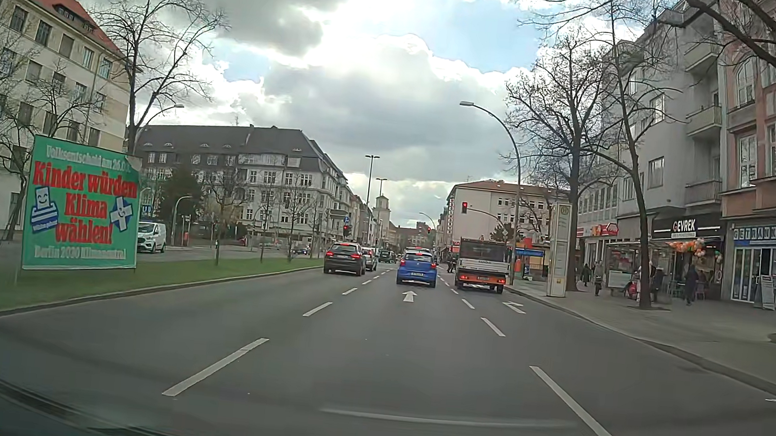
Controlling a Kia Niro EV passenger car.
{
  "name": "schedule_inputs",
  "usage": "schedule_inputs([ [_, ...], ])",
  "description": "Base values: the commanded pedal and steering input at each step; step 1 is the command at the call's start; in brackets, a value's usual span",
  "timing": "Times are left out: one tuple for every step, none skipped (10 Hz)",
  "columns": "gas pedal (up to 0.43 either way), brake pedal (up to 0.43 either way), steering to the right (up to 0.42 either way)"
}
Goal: Follow the waypoints while adhering to traffic rules and regulations
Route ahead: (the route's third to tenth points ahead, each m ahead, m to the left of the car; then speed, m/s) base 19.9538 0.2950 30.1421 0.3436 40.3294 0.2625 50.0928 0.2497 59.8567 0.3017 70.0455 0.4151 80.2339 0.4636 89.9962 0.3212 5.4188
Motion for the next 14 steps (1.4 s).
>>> schedule_inputs([
  [0.0, 0.03, 0.008],
  [0.0, 0.037, 0.007],
  [0.0, 0.03, 0.007],
  [0.0, 0.037, 0.007],
  [0.0, 0.037, 0.007],
  [0.0, 0.037, 0.008],
  [0.0, 0.037, 0.008],
  [0.0, 0.037, 0.008],
  [0.0, 0.037, 0.008],
  [0.0, 0.037, 0.008],
  [0.0, 0.037, 0.008],
  [0.0, 0.037, 0.008],
  [0.0, 0.037, 0.008],
  [0.0, 0.037, 0.008],
])
